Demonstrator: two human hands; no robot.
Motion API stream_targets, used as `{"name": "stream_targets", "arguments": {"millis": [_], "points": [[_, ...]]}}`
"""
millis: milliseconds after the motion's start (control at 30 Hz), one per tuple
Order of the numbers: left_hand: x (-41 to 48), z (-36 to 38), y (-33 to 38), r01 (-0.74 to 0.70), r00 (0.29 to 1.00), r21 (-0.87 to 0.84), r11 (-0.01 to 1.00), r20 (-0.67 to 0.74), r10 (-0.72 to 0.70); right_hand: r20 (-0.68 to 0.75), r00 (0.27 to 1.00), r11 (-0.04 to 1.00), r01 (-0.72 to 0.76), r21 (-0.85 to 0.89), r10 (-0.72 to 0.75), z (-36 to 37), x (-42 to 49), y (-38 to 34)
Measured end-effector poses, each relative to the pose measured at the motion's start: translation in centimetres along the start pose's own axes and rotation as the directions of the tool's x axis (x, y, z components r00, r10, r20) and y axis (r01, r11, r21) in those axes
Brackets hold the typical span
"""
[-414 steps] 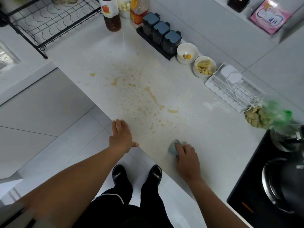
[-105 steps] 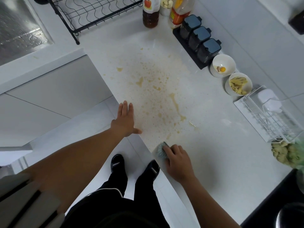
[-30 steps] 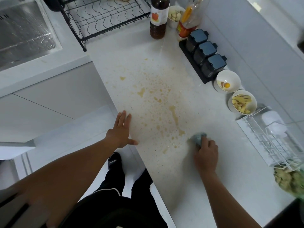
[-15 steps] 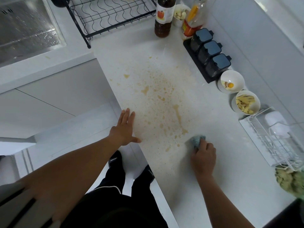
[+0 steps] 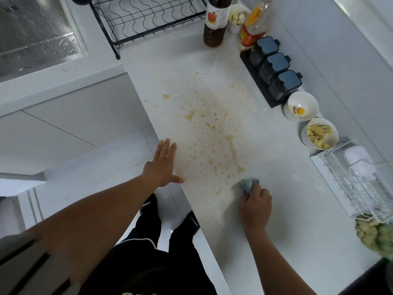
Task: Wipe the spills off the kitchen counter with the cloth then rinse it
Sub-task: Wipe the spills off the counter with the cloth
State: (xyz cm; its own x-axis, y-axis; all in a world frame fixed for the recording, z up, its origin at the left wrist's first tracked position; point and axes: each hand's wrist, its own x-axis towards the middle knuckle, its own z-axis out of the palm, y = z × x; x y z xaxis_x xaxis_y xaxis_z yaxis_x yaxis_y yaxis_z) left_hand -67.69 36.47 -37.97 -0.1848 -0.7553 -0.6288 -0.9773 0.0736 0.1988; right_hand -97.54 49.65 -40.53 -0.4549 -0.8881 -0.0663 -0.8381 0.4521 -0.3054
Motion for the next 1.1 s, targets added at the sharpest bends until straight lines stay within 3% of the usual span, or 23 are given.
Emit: {"name": "stream_targets", "arguments": {"millis": [33, 100, 133, 233, 267, 367, 400, 500, 533, 567, 633, 667, 733, 767, 800, 833, 900, 933, 1033, 1067, 1100], "points": [[0.0, 0.0, 0.0, 0.0, 1.0, -0.003, 1.0, -0.001, 0.0, 0.031, 0.995, 0.994, 0.098, -0.037, -0.097, 0.1, -0.3, -0.6], [-0.1, 0.0, 0.0, 0.0, 1.0, -0.003, 1.0, -0.003, 0.0, 0.128, 0.917, 0.917, 0.39, -0.079, -0.379, 0.4, -0.5, -0.5], [0.0, 0.0, 0.0, 0.001, 1.0, -0.003, 1.0, -0.006, -0.001, 0.146, 0.905, 0.909, 0.412, -0.063, -0.4, 0.4, -0.2, -0.3], [0.0, 0.0, 0.0, 0.003, 1.0, -0.006, 1.0, -0.007, -0.003, 0.041, 0.994, 0.995, 0.097, -0.001, -0.096, 0.5, -0.3, -0.4], [-0.1, 0.1, -0.1, 0.002, 1.0, -0.007, 1.0, -0.006, -0.002, 0.032, 0.996, 0.996, 0.083, -0.015, -0.082, 0.7, -0.6, -0.9], [0.0, 0.1, 0.0, -0.006, 1.0, -0.001, 1.0, -0.002, 0.006, 0.135, 0.911, 0.915, 0.399, -0.058, -0.389, 0.7, -1.2, -1.0], [0.1, 0.0, 0.0, -0.008, 1.0, -0.003, 1.0, -0.005, 0.008, 0.148, 0.916, 0.925, 0.38, -0.026, -0.372, 0.5, -0.8, -0.8], [0.0, 0.0, -0.1, -0.01, 1.0, -0.024, 1.0, -0.007, 0.009, 0.041, 0.997, 0.997, 0.062, 0.038, -0.064, 0.6, -0.8, -0.8], [-0.1, 0.0, -0.1, -0.011, 1.0, -0.025, 1.0, -0.008, 0.011, 0.044, 0.994, 0.995, 0.099, 0.003, -0.099, 0.8, -1.3, -1.4], [-0.1, 0.0, -0.2, -0.012, 1.0, -0.024, 1.0, -0.008, 0.012, 0.103, 0.961, 0.965, 0.26, -0.041, -0.255, 0.9, -1.8, -1.9], [-0.1, 0.0, -0.2, -0.018, 1.0, -0.018, 1.0, -0.007, 0.018, 0.202, 0.823, 0.836, 0.547, -0.03, -0.531, 1.0, -2.1, -1.7], [-0.1, 0.0, -0.1, -0.021, 1.0, -0.016, 1.0, -0.01, 0.021, 0.209, 0.819, 0.837, 0.547, -0.009, -0.534, 0.8, -1.8, -1.4], [-0.1, 0.0, -0.1, -0.025, 1.0, -0.02, 0.999, -0.012, 0.024, 0.136, 0.947, 0.957, 0.29, 0.03, -0.291, 0.5, -1.6, -1.3], [-0.1, 0.0, -0.2, -0.026, 1.0, -0.019, 0.999, -0.013, 0.025, 0.088, 0.985, 0.988, 0.148, 0.044, -0.151, 0.7, -1.8, -1.6], [-0.1, 0.1, -0.2, -0.027, 1.0, -0.015, 1.0, -0.011, 0.027, 0.075, 0.991, 0.993, 0.111, 0.036, -0.114, 1.0, -2.2, -2.2], [-0.2, 0.1, -0.3, -0.029, 1.0, -0.007, 1.0, -0.007, 0.029, 0.099, 0.975, 0.98, 0.2, 0.006, -0.199, 1.2, -2.9, -2.7], [-0.1, 0.2, -0.4, -0.034, 0.999, 0.007, 0.999, -0.008, 0.034, 0.177, 0.878, 0.89, 0.456, -0.022, -0.445, 1.2, -3.6, -2.7], [0.1, 0.2, -0.4, -0.039, 0.999, 0.011, 0.999, -0.011, 0.039, 0.2, 0.87, 0.887, 0.462, -0.012, -0.451, 0.9, -3.3, -2.6], [0.2, 0.3, -0.6, -0.05, 0.999, 0.004, 0.999, -0.015, 0.05, 0.103, 0.993, 0.998, 0.061, 0.034, -0.064, 0.8, -3.3, -3.2], [0.2, 0.4, -0.7, -0.054, 0.998, 0.005, 0.999, -0.016, 0.054, 0.11, 0.992, 0.999, 0.053, 0.014, -0.054, 1.1, -3.8, -4.1], [0.2, 0.5, -0.7, -0.058, 0.998, 0.007, 0.998, -0.018, 0.058, 0.165, 0.966, 0.979, 0.203, -0.013, -0.198, 1.3, -4.4, -4.8]]}}
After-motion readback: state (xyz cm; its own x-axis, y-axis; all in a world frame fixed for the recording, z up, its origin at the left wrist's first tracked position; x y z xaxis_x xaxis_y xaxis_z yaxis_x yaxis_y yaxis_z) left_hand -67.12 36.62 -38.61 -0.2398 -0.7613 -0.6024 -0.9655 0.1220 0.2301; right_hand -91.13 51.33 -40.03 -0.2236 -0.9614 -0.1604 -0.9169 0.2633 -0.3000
